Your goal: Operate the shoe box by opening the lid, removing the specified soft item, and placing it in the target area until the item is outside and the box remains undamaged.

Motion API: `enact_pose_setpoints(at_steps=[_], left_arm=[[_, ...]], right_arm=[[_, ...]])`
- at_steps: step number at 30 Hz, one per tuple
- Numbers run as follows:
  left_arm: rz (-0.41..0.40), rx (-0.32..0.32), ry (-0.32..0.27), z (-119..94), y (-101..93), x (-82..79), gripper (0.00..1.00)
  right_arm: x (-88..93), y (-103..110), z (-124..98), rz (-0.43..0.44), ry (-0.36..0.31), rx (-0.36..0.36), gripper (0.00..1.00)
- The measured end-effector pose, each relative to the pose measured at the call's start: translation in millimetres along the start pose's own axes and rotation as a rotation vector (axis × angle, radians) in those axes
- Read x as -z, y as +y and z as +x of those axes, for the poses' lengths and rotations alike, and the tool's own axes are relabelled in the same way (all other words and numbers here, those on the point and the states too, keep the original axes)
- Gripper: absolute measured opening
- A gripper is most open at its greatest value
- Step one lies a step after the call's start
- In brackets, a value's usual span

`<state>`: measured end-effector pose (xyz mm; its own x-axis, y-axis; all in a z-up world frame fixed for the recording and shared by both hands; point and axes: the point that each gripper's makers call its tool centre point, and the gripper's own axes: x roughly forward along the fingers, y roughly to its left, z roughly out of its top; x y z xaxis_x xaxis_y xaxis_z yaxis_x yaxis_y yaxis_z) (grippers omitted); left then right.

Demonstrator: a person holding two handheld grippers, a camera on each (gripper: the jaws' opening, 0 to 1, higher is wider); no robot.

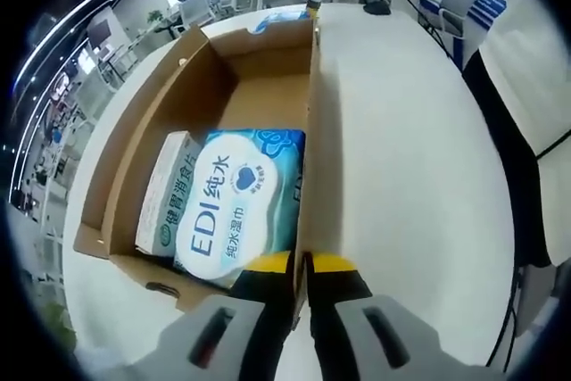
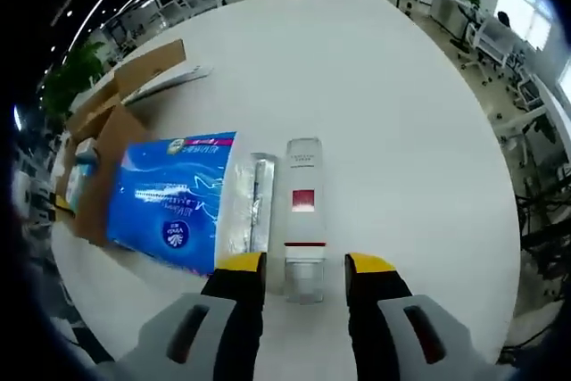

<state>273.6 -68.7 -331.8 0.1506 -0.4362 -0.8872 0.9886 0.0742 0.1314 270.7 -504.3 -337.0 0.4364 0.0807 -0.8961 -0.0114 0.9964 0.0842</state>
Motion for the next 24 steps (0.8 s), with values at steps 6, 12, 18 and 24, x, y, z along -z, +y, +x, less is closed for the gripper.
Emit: enact_pose_setpoints(at_steps=[6, 12, 18, 24], left_arm=[[0.007, -0.007, 0.001, 0, 0.5, 0.6, 0.05], [0.013, -0.006, 0.000, 0, 0.7, 0.5, 0.05], [0.042, 0.005, -0.008, 1, -1.0, -0.2, 0.03], [0.060, 0.029, -0.016, 1, -2.3, -0.1, 0.01]], right_arm=[[-12.8, -5, -25, 0.040, -0.075, -0.001, 0.36], [-11.5, -4, -35, 0.041, -0.093, 0.009, 0.37], [-8.6, 4, -67, -0.066, -0.097, 0.023, 0.40], [-25.2, 19, -88, -0.149, -0.180, -0.007, 0.32]])
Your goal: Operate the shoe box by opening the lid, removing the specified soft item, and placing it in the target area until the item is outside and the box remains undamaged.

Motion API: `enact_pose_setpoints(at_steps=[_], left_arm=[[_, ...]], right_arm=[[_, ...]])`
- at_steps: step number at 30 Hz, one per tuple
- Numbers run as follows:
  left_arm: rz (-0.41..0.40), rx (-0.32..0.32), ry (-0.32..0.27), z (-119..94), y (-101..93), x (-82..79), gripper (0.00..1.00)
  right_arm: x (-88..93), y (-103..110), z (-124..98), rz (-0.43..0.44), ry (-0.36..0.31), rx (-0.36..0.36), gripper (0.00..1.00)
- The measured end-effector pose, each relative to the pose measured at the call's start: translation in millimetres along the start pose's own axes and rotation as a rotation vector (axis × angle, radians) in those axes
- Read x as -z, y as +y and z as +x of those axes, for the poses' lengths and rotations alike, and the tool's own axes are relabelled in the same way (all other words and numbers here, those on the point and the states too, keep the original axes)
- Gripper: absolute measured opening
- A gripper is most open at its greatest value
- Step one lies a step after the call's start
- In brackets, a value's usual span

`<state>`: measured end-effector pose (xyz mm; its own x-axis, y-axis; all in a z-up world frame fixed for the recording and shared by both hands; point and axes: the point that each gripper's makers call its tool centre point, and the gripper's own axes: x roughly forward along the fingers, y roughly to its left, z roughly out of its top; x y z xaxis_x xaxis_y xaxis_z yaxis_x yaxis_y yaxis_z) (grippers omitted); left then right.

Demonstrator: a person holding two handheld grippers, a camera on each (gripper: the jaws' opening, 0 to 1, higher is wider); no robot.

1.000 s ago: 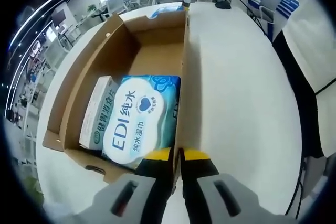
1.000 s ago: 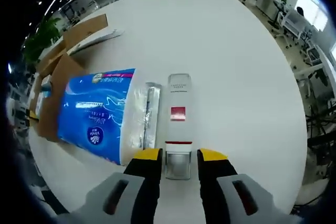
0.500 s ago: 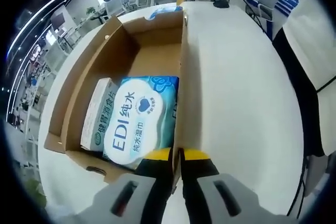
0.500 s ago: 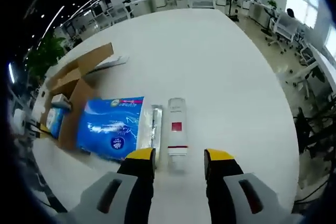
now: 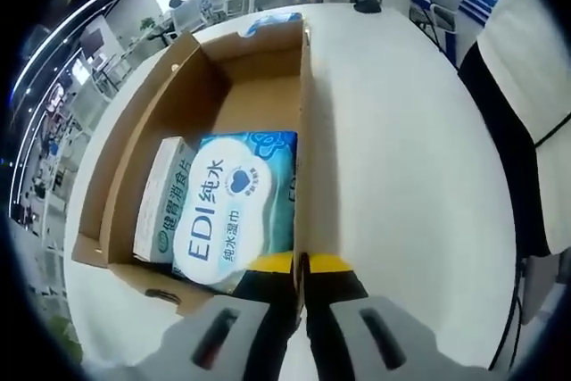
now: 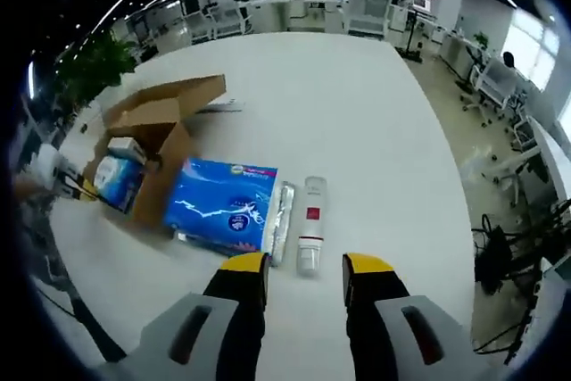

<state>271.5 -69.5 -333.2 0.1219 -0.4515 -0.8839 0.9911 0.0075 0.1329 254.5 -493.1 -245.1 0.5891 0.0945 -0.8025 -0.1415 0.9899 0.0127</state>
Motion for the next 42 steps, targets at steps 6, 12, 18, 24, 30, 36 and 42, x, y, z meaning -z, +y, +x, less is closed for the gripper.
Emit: enact_pose_setpoints(at_steps=[6, 12, 18, 24, 30, 36, 42], left_arm=[[-0.004, -0.013, -0.007, 0, -1.0, -0.8, 0.01], [0.000, -0.021, -0.018, 0, -1.5, -1.1, 0.01], [-0.029, -0.007, -0.018, 0, -0.3, -0.7, 0.00], [-0.008, 0.007, -0.048, 0, -1.3, -1.6, 0.00], [-0.036, 0.025, -0.075, 2, -0.5, -3.3, 0.00], [-0.022, 0.022, -0.076, 1, -0.8, -2.9, 0.00], [-0.029, 0.016, -0.074, 1, -1.4, -3.6, 0.00]], right_arm=[[-23.3, 15, -21, -0.015, -0.092, -0.016, 0.35], [-29.8, 30, -20, 0.073, -0.203, -0.017, 0.41], [-21.0, 59, -31, 0.051, -0.234, -0.060, 0.44], [-44.0, 68, -52, -0.022, -0.290, -0.089, 0.41], [-53.8, 73, -60, -0.134, -0.272, -0.059, 0.50], [-57.9, 91, -64, -0.318, -0.221, -0.059, 0.53], [-76.3, 110, -70, -0.371, -0.225, -0.094, 0.53]])
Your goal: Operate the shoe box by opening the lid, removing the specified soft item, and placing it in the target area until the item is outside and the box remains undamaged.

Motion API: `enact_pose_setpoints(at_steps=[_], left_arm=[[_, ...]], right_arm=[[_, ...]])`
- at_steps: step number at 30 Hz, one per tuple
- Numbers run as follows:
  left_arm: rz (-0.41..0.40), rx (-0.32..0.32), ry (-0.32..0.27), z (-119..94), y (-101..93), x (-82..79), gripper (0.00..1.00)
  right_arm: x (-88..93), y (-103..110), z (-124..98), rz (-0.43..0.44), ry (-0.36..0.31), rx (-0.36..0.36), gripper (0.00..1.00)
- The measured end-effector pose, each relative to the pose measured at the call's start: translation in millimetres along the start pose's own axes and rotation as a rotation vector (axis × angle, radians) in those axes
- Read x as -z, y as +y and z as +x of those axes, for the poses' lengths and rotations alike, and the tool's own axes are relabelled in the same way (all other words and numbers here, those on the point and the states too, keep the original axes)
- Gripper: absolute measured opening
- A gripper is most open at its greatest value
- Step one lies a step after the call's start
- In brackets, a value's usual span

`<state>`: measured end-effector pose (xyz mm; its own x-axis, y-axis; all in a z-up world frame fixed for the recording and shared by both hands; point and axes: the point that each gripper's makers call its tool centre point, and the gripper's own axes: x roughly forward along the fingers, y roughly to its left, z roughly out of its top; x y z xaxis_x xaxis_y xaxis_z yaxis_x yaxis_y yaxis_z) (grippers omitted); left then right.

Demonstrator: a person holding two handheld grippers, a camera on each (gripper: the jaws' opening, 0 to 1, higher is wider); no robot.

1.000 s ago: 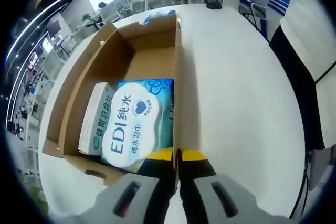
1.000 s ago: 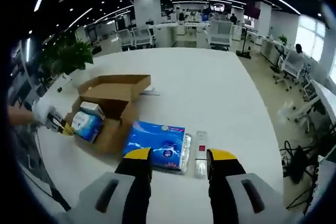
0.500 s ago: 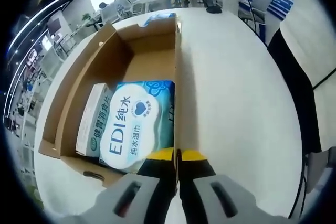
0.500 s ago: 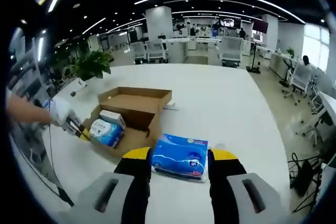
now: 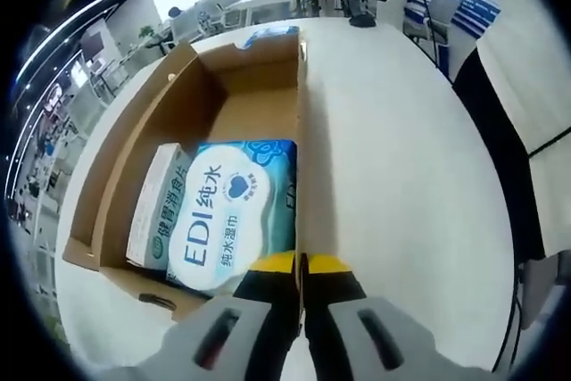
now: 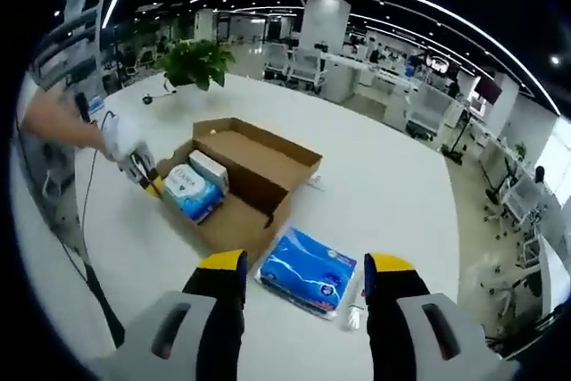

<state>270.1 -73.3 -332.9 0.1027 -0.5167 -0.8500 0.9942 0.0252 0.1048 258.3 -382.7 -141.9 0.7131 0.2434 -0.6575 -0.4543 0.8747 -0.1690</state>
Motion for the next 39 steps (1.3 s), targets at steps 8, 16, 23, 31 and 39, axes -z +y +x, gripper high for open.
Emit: enact_pose_setpoints(at_steps=[8, 16, 23, 31, 39], left_arm=[[0.010, -0.004, -0.005, 0, 0.7, 0.2, 0.00], [0.006, 0.000, -0.005, 1, 0.9, -0.1, 0.00], [0.004, -0.002, -0.004, 1, 0.9, -0.4, 0.00], [0.013, -0.005, -0.007, 1, 0.5, -1.1, 0.00], [0.016, -0.010, -0.010, 1, 0.6, -1.2, 0.00]], right_arm=[[-29.8, 26, 16, -0.058, -0.024, -0.067, 0.50], [-64.6, 45, 34, -0.131, -0.039, -0.136, 0.50], [-64.8, 63, 41, -0.217, -0.016, -0.206, 0.51], [-53.4, 91, 64, -0.313, 0.044, -0.284, 0.50], [-48.4, 114, 76, -0.302, 0.035, -0.331, 0.49]])
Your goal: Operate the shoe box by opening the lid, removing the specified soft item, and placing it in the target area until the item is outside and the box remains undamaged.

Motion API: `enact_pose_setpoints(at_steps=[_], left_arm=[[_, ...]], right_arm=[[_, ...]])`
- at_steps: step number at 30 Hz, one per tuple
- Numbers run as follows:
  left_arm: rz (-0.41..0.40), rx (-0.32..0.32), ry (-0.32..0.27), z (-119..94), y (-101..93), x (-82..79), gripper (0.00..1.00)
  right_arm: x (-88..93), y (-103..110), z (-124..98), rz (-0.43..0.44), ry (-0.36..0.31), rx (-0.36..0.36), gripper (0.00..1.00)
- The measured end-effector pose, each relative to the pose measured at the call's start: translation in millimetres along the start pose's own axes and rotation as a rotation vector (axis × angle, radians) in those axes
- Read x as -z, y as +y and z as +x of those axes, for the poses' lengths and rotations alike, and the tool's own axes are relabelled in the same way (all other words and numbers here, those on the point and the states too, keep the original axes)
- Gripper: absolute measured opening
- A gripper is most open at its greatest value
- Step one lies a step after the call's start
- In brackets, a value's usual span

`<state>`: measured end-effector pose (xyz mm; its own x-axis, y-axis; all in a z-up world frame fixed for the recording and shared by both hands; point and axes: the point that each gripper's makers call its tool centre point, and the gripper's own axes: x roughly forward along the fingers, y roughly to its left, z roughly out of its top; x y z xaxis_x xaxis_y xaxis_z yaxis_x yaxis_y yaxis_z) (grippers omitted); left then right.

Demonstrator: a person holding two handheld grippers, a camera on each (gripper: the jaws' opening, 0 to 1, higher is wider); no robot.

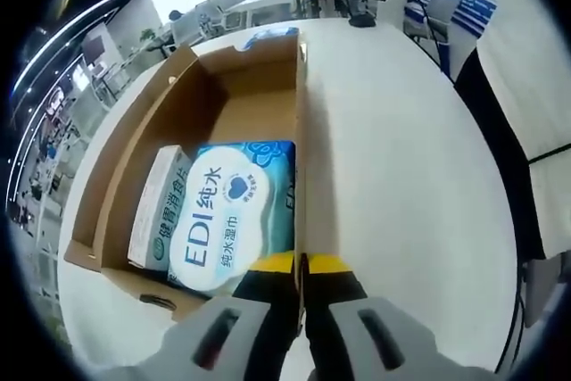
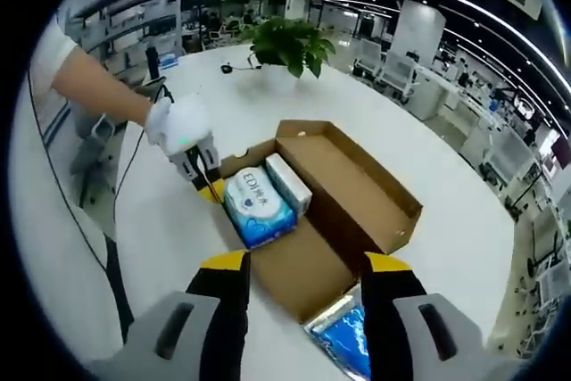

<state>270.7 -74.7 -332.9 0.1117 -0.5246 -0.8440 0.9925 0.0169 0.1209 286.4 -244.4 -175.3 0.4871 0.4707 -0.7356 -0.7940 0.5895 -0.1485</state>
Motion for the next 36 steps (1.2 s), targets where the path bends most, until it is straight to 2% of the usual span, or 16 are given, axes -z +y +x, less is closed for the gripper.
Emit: enact_pose_setpoints(at_steps=[9, 11, 12, 14, 17, 18, 19, 22, 25, 26, 31, 32, 33, 34, 36], left_arm=[[0.004, 0.000, -0.001, 0, 0.3, 0.3, 0.00], [0.005, -0.001, -0.001, 0, 0.0, -0.1, 0.00], [0.004, -0.001, -0.001, 0, 0.0, -0.2, 0.00], [0.001, -0.001, 0.000, 1, 0.4, -0.3, 0.00], [0.000, -0.002, 0.000, 0, 0.1, -0.3, 0.00], [-0.001, -0.001, 0.000, 1, 0.1, -0.1, 0.00], [0.000, -0.001, 0.000, 1, 0.1, 0.1, 0.00], [-0.001, -0.001, 0.000, 1, 0.2, 0.0, 0.00], [-0.001, 0.001, -0.001, 1, 0.4, -0.1, 0.00], [-0.001, 0.000, -0.001, 0, 0.4, -0.3, 0.00], [-0.002, -0.004, -0.002, 0, 0.6, -0.4, 0.00], [-0.005, -0.004, -0.001, 0, 0.7, -0.4, 0.00], [-0.006, -0.003, 0.001, 0, 0.8, -0.2, 0.00], [-0.006, -0.001, 0.000, 0, 0.9, -0.1, 0.00], [-0.006, 0.002, 0.001, 1, 0.7, 0.1, 0.00]], right_arm=[[-8.3, 0, 5, 0.015, -0.014, -0.006, 0.49], [-8.7, -2, 8, 0.027, -0.012, -0.011, 0.52], [-8.8, -1, 13, 0.061, -0.007, -0.029, 0.54], [-12.0, -5, 19, 0.060, -0.010, -0.024, 0.55], [-6.5, -12, 25, 0.082, 0.035, -0.010, 0.55], [-8.7, -16, 31, 0.087, 0.029, -0.003, 0.53], [-11.9, -11, 34, 0.039, 0.016, -0.036, 0.52], [-14.2, -6, 41, 0.006, 0.022, -0.053, 0.52], [-19.0, 1, 50, 0.084, -0.008, -0.080, 0.53], [-19.6, 8, 54, 0.097, -0.014, -0.115, 0.54], [-7.1, 6, 72, 0.031, 0.070, -0.083, 0.55], [-6.4, 4, 76, 0.035, 0.083, -0.073, 0.55], [-5.1, 2, 81, 0.108, 0.106, -0.065, 0.55], [-6.0, 5, 83, 0.139, 0.110, -0.082, 0.55], [-13.7, 7, 88, 0.128, 0.078, -0.105, 0.55]])
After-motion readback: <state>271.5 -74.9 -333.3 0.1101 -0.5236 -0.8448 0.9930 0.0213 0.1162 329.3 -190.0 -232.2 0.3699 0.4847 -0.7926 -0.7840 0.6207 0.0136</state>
